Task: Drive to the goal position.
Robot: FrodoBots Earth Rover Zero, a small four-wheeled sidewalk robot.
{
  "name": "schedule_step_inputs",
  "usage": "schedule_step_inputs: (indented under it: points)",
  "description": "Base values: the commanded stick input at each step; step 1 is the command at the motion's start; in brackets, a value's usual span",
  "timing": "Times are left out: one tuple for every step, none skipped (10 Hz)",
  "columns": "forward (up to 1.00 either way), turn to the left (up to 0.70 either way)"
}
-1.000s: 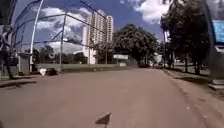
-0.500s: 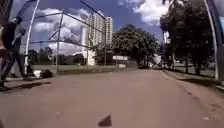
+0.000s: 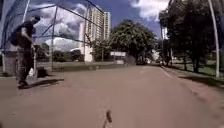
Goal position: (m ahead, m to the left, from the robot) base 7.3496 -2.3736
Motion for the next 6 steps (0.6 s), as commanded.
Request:
schedule_step_inputs:
  points:
    - [0.70, 0.00]
    - [0.70, 0.00]
    - [0.70, 0.00]
    - [0.70, -0.17]
    - [0.70, -0.31]
    - [0.70, -0.35]
